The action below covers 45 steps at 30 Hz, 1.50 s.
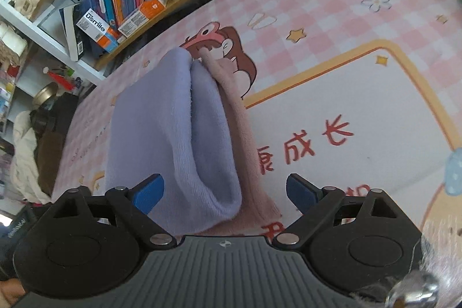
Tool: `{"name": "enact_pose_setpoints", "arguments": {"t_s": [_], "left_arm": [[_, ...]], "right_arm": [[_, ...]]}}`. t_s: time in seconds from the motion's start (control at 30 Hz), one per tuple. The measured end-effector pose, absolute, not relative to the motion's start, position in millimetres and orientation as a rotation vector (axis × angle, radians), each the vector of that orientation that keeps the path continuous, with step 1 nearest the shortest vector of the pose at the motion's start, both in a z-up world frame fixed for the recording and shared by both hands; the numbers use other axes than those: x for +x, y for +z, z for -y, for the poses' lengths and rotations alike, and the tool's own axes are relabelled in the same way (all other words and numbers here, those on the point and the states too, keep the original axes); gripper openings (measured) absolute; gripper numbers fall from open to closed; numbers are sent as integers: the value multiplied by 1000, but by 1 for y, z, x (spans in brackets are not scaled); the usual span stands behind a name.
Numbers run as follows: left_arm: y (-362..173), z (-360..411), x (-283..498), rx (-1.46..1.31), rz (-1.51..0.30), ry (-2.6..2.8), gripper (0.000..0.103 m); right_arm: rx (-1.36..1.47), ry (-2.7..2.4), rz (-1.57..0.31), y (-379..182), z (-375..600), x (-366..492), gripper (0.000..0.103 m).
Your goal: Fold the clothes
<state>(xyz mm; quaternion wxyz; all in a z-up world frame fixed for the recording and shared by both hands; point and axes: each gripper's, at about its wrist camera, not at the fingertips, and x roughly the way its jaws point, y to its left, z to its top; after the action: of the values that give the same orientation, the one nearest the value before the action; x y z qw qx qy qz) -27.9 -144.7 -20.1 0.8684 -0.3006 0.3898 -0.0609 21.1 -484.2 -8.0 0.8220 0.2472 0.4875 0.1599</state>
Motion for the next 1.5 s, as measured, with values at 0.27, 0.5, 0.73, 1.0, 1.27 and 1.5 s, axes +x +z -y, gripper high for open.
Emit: {"name": "enact_pose_setpoints", "arguments": {"t_s": [0.27,0.5,0.73,1.0,1.27,1.5], "left_arm": [[-35,141,-5,-728,-860,-95,78],[-46,143,10,-792,-869,-118,62],[-28,163,12,-637,-866,-89,46],[-5,178,8,-459,-838,-101,45],[-32,153,13,-647,-901,-139,59],[-41,162,26,-690,-889,-149,62]], "right_arm": [[617,433,-1097,-23,485,43,70],[656,487,-1103,-31,488,60,60],[470,496,-1059,-17,466,63,38],[307,625,-911,8,457,48,29],[484,551,-1062,-18,479,62,50],[508,585,-1080,-25,472,74,49]]}}
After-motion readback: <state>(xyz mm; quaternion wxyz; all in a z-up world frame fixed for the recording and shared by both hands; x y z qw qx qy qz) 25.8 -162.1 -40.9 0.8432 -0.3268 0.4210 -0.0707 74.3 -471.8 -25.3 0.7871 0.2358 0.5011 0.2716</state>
